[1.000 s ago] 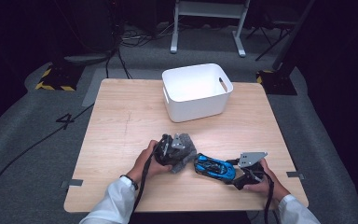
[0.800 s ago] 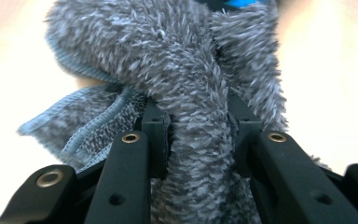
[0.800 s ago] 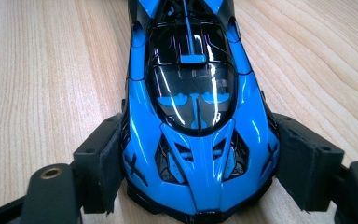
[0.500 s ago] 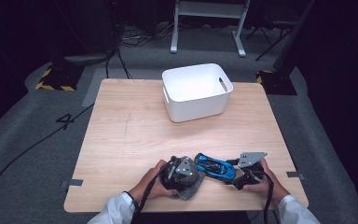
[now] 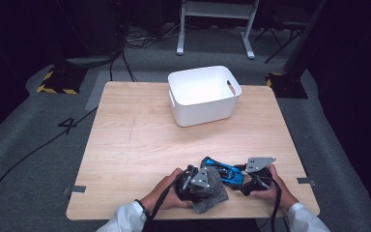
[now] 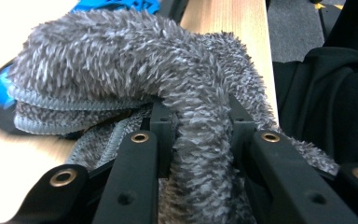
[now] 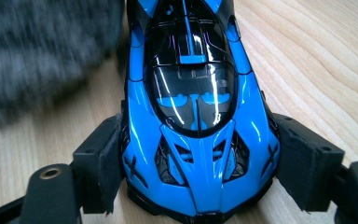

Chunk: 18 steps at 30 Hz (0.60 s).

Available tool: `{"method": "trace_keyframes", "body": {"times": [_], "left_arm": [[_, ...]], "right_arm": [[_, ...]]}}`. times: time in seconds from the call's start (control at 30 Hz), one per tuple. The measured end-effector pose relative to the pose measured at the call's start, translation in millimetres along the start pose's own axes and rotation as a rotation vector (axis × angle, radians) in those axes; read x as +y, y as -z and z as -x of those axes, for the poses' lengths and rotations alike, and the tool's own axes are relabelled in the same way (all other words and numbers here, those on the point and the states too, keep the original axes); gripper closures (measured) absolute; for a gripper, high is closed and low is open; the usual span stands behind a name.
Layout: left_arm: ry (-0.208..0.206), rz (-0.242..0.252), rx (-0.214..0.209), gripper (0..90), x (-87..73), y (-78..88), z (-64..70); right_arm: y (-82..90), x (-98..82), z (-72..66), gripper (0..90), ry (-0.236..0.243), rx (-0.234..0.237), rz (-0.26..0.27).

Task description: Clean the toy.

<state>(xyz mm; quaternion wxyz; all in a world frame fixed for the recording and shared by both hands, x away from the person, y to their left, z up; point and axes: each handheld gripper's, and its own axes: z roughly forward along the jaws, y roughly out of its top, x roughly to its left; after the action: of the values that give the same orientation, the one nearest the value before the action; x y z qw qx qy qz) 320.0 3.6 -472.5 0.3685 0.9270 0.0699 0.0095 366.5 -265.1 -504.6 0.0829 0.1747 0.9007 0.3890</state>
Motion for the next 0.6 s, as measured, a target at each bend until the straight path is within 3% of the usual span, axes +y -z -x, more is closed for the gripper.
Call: {"method": "trace_keyframes", "body": {"times": [0.2,0.3,0.37,0.4,0.6], "left_arm": [[-0.048,-0.018,-0.024,71.3,17.1,-33.5,1.5],[-0.041,-0.021,-0.016,71.9,21.4,-43.9,-2.4],[-0.041,-0.027,-0.014,72.4,21.0,-42.9,-3.9],[-0.029,-0.046,0.015,72.6,16.8,-38.1,-7.0],[0.027,-0.058,0.084,72.8,-4.7,-15.0,-22.3]], "right_arm": [[-1.0,0.5,-1.2,25.2,-0.015,-0.012,0.003],[-0.6,0.0,-1.1,25.4,-0.014,-0.011,0.005],[-0.2,-0.5,-1.1,25.5,-0.011,-0.009,0.007],[0.0,-0.6,-1.1,25.6,-0.011,-0.009,0.006],[1.7,-0.9,-0.8,26.0,-0.003,-0.001,-0.004]]}}
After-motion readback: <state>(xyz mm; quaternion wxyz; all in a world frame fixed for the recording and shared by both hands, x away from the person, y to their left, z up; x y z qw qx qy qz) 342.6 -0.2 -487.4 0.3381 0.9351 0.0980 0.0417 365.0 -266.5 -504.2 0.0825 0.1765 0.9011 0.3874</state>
